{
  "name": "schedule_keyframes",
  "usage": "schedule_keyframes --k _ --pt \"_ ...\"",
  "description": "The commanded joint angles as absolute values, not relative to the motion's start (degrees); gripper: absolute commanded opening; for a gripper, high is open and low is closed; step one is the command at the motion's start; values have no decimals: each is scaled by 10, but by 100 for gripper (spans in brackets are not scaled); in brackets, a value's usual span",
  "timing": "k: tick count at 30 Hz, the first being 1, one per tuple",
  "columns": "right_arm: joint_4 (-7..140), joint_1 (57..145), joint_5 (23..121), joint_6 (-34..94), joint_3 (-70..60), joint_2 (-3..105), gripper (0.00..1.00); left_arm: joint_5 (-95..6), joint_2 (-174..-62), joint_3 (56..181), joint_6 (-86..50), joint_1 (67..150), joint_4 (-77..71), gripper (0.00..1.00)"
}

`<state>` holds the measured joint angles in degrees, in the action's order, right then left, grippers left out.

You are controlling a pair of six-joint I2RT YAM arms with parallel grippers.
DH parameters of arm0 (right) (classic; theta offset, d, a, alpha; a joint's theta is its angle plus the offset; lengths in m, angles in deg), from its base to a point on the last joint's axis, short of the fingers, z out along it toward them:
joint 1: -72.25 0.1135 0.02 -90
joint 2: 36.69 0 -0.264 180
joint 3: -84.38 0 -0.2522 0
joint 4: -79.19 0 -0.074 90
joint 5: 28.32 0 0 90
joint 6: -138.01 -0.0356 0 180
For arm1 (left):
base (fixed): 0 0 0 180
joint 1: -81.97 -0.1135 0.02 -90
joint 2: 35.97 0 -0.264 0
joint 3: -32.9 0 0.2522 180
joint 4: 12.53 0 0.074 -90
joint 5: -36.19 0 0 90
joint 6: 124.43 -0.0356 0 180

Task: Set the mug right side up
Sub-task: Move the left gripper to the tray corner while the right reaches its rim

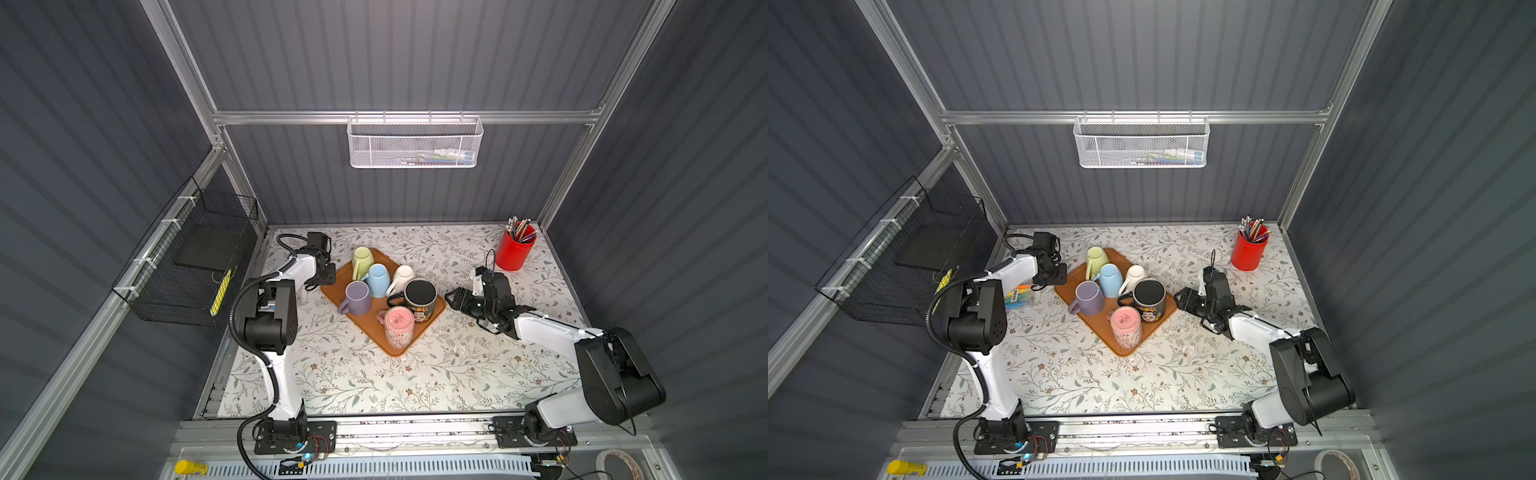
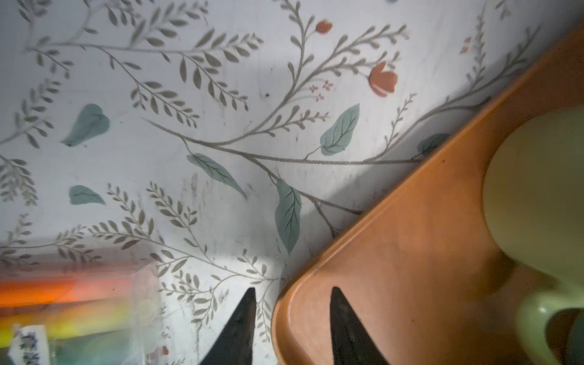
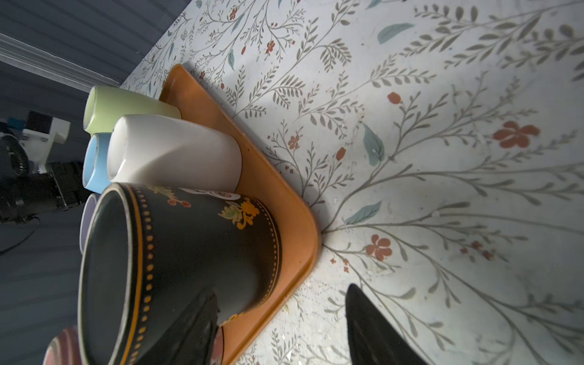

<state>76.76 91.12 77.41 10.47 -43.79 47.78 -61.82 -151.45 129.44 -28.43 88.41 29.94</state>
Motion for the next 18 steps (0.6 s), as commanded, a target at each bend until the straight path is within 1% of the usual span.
schedule_keyframes --k 1,8,13,18 --pt "783 913 781 102 -415 496 64 -609 -1524 1313 -292 886 323 38" --pt "790 913 785 100 -397 538 63 -619 -1546 1321 -292 886 331 33" --pt "779 912 783 101 -381 565 62 -619 -1550 1318 -289 886 331 23" --pt "777 908 785 100 -368 587 60 -615 -1546 1313 -285 886 332 17"
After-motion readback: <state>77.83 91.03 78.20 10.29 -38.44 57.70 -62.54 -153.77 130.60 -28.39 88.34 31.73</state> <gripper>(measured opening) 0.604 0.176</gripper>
